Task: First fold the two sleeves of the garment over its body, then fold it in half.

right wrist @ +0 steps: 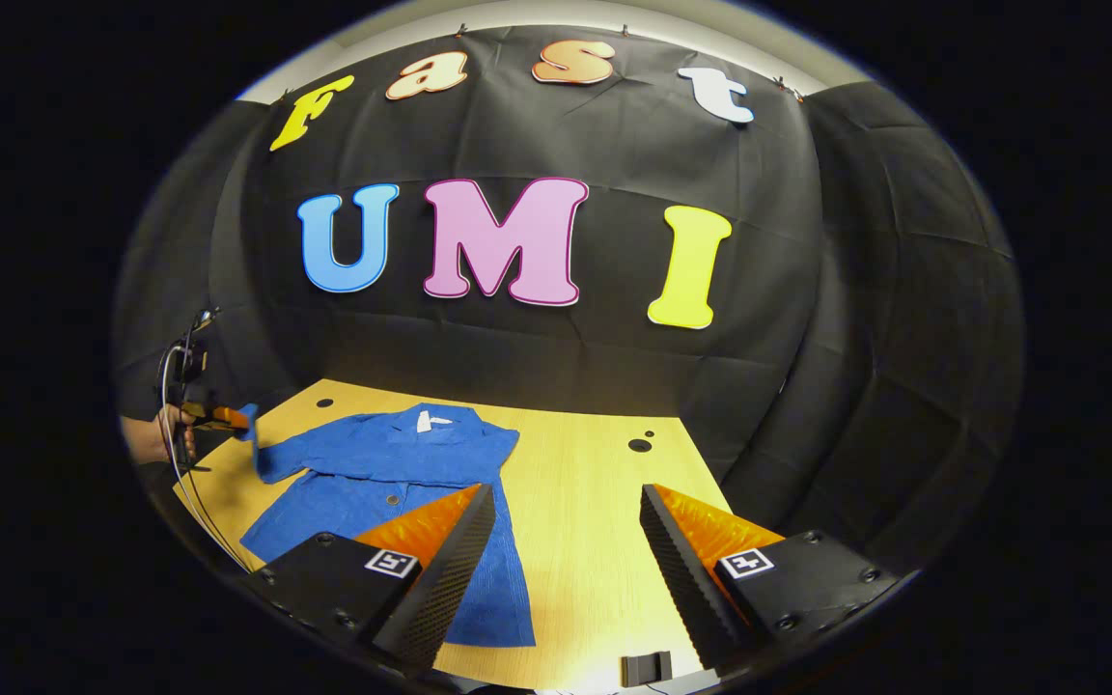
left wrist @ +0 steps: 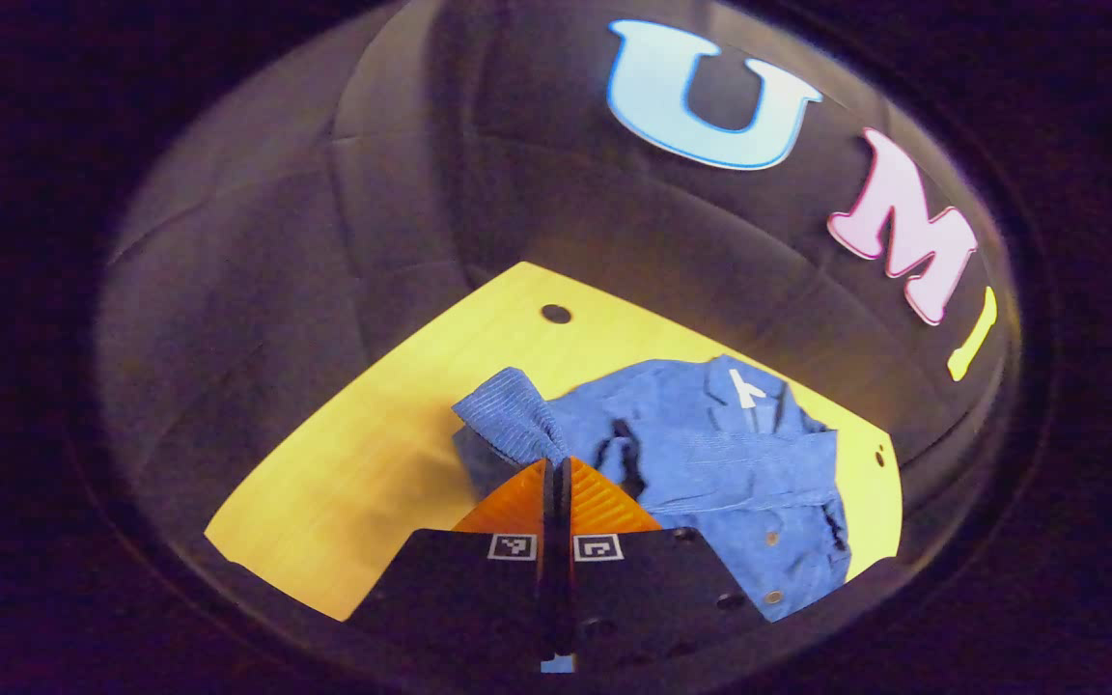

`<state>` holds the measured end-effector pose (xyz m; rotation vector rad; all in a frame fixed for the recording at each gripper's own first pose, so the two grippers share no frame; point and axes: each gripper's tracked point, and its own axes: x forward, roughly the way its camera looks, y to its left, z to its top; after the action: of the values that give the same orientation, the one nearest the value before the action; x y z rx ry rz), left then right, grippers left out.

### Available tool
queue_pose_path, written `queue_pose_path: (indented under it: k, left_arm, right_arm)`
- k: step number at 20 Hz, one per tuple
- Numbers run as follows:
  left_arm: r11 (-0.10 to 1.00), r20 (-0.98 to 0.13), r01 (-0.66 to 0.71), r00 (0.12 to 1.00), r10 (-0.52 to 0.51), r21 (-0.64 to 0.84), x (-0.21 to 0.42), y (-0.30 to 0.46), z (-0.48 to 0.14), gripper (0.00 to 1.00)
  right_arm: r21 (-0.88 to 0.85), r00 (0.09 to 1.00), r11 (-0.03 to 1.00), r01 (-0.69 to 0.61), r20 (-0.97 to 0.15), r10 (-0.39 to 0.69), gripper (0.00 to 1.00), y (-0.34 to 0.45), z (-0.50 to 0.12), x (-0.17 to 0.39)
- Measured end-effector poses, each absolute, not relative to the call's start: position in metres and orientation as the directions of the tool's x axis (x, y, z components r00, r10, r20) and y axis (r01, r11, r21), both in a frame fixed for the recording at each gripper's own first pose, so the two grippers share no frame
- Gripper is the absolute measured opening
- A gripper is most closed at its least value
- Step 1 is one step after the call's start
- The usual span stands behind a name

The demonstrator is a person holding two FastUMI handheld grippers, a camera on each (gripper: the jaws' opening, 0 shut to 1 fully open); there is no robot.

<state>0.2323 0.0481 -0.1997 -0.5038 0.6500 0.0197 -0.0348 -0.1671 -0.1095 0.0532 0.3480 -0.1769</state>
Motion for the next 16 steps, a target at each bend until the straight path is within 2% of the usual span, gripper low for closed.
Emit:
queue_pose_path:
  k: [3,6,10,11,12,14,16]
  left_arm:
    - [0.864,-0.496,0.025,0.81,-0.313,-0.504,0.262,-0.052,-0.154,0.0]
    - [0.823,-0.447,0.195,0.762,-0.469,-0.533,0.277,-0.141,-0.132,0.0]
    - [0.765,-0.401,0.331,0.699,-0.592,-0.552,0.292,-0.23,-0.115,0.0]
    - [0.752,-0.4,0.344,0.682,-0.612,-0.562,0.29,-0.246,-0.113,0.04]
    - [0.731,-0.39,0.364,0.663,-0.639,-0.578,0.293,-0.266,-0.111,0.32]
    - [0.766,-0.399,0.351,0.695,-0.598,-0.538,0.3,-0.272,-0.108,0.88]
    - [0.813,-0.405,0.346,0.733,-0.546,-0.469,0.297,-0.261,-0.11,0.84]
  right_arm:
    - [0.014,0.931,0.983,0.181,-0.324,-0.167,0.97,-0.181,-0.108,-0.028]
    - [0.022,0.93,0.98,0.196,-0.322,-0.178,0.96,-0.196,-0.11,-0.023]
    - [0.006,0.923,0.972,0.233,-0.315,-0.219,0.96,-0.217,-0.112,-0.028]
    - [0.001,0.918,0.97,0.241,-0.324,-0.228,0.97,-0.221,-0.116,-0.033]
    - [-0.004,0.914,0.969,0.248,-0.331,-0.235,0.96,-0.223,-0.12,-0.036]
    - [0.005,0.91,0.967,0.254,-0.341,-0.237,0.97,-0.224,-0.124,-0.038]
    - [0.027,0.905,0.966,0.255,-0.358,-0.229,0.96,-0.22,-0.131,-0.037]
